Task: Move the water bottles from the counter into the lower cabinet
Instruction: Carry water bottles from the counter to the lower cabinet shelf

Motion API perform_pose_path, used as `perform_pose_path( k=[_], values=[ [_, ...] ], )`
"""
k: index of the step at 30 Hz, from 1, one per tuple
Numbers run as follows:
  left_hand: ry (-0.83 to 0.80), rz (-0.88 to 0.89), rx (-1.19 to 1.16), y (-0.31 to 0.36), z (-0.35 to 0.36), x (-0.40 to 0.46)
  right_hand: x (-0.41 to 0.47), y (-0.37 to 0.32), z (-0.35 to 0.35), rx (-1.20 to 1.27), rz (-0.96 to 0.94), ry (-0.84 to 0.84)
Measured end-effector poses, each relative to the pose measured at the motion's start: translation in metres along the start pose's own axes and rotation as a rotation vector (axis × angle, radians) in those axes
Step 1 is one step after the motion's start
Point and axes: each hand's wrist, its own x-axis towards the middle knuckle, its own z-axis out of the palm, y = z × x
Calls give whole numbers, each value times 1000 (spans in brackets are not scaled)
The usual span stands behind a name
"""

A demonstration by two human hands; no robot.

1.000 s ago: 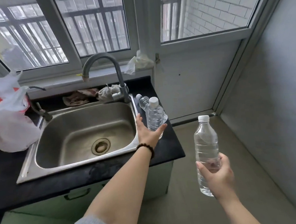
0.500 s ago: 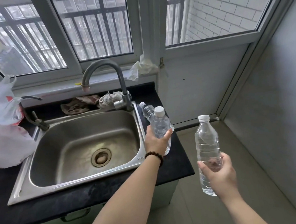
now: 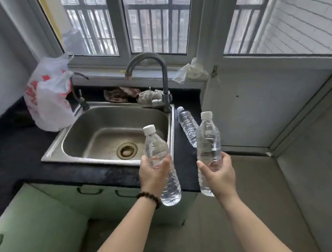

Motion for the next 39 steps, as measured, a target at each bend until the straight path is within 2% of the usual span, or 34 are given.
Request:
perform_pose_path(
  k=[4,11,25,30,39],
  values=[
    [222,-18,-7,-15,-23,-55,-22,12,-2,-35,-64,-188],
    [594,-92,2,-48,-81,-184,-107,30,7,-105,-156,-614],
    [1372,-326,-131,-111,-210,-483,-377,27,28,-132,-381,-1344],
    [1627,-378,-209,-143,-233,-628,-515,46,-4,-160,-454,-1584],
    [1995,-490,-319,-187,-240,-934,-779,107,-127,-154,-557,-1928]
  ],
)
